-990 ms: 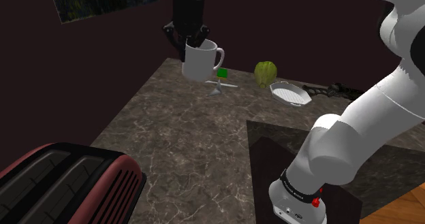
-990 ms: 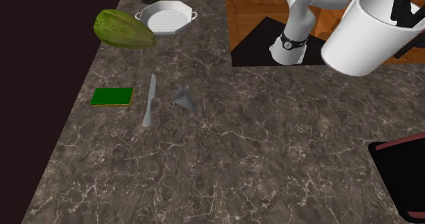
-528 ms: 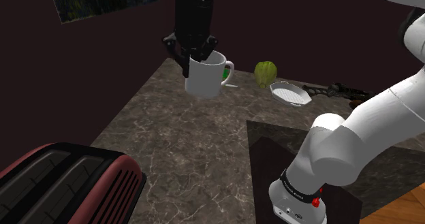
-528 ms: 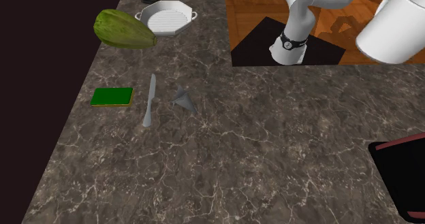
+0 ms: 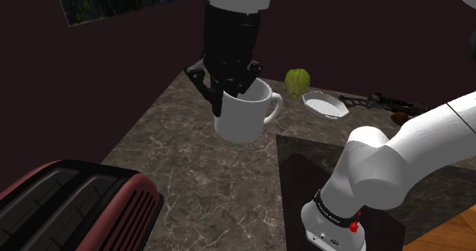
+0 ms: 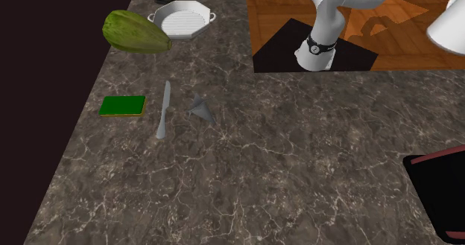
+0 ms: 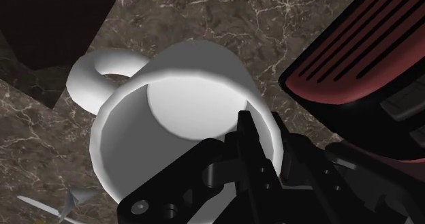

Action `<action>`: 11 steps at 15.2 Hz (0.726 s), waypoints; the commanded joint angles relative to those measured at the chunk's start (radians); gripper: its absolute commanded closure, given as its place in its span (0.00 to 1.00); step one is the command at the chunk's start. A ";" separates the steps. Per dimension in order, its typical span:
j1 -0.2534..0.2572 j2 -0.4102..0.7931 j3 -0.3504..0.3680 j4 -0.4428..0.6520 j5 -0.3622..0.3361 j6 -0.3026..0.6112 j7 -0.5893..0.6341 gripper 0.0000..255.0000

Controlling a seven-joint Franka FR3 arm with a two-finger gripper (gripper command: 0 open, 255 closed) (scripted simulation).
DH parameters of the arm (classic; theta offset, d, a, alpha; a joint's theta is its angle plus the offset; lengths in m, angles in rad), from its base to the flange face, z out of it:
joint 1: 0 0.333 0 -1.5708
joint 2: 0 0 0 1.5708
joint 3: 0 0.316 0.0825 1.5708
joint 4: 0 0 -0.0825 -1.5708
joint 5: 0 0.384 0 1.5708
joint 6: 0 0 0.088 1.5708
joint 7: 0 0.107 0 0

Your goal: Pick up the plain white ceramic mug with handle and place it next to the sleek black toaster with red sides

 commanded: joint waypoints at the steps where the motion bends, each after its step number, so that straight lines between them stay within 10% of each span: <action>1: 0.015 -0.017 0.028 0.000 0.019 -0.012 0.041 1.00; 11: 0.045 -0.063 0.080 -0.115 0.061 0.066 0.093 1.00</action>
